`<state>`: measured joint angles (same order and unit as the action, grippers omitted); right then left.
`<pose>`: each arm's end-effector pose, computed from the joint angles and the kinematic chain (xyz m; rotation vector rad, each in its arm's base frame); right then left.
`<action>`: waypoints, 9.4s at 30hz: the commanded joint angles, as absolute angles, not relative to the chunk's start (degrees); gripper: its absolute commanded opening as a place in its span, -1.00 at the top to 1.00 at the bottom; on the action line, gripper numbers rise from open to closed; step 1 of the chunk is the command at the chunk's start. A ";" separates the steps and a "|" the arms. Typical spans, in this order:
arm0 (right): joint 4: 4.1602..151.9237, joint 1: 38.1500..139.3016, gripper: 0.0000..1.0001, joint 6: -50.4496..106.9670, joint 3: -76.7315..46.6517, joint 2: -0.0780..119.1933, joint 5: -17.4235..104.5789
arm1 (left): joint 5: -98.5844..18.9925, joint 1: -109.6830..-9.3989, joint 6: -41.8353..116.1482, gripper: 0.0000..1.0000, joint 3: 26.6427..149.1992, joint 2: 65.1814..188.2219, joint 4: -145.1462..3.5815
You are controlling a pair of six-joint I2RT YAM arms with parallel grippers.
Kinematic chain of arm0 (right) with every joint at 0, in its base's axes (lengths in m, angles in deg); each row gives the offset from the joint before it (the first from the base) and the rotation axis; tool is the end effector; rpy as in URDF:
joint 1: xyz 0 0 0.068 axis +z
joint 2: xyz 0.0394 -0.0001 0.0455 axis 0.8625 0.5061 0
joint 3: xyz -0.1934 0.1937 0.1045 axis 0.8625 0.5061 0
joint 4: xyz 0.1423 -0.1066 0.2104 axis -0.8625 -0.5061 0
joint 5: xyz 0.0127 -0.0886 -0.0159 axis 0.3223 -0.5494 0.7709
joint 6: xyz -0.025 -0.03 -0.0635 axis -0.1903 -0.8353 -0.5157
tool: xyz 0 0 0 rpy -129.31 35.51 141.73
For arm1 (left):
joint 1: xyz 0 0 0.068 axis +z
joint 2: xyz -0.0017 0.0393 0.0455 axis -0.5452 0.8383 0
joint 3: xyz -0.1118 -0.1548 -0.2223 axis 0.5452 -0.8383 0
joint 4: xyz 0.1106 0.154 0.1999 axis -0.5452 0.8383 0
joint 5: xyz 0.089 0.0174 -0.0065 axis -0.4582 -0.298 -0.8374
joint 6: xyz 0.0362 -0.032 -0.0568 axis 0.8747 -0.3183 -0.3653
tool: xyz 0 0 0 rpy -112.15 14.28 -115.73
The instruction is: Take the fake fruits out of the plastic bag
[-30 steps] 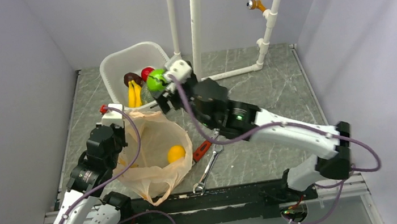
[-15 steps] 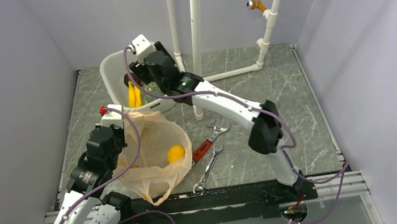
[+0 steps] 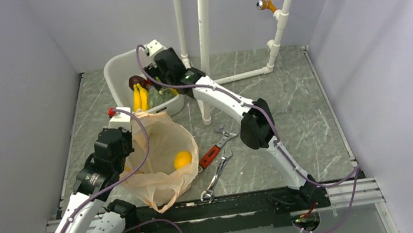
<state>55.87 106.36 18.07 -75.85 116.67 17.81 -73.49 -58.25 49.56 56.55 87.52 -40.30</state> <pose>0.4357 0.4350 0.3000 -0.6517 1.8700 0.1762 0.1598 -0.0456 0.3097 0.1577 1.9408 0.1598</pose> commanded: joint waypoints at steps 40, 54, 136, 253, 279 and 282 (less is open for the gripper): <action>70.04 124.25 -0.77 41.23 12.49 35.79 22.88 | -66.71 -58.36 50.05 1.00 57.32 86.52 -41.85; 70.06 138.42 -0.22 34.05 -8.54 67.52 12.67 | -67.46 -58.40 50.04 1.00 56.97 87.10 -41.79; 103.14 124.19 1.00 43.21 11.38 53.69 47.52 | -67.05 -58.41 49.92 1.00 57.14 88.27 -41.79; 89.46 130.01 -0.29 30.27 21.80 32.67 45.30 | -40.77 -59.17 54.54 1.00 55.00 83.01 -47.28; 65.34 136.71 -0.07 15.62 -8.35 77.66 15.72 | -46.47 -62.92 54.98 1.00 55.28 84.27 -45.48; 63.85 136.50 -0.12 14.19 -8.01 78.54 20.86 | -46.81 -63.01 54.98 1.00 55.31 84.05 -45.40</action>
<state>69.05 136.76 17.96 -5.99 77.59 17.96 -46.43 -62.60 54.56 54.60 84.49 -43.82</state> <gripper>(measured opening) 0.540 0.010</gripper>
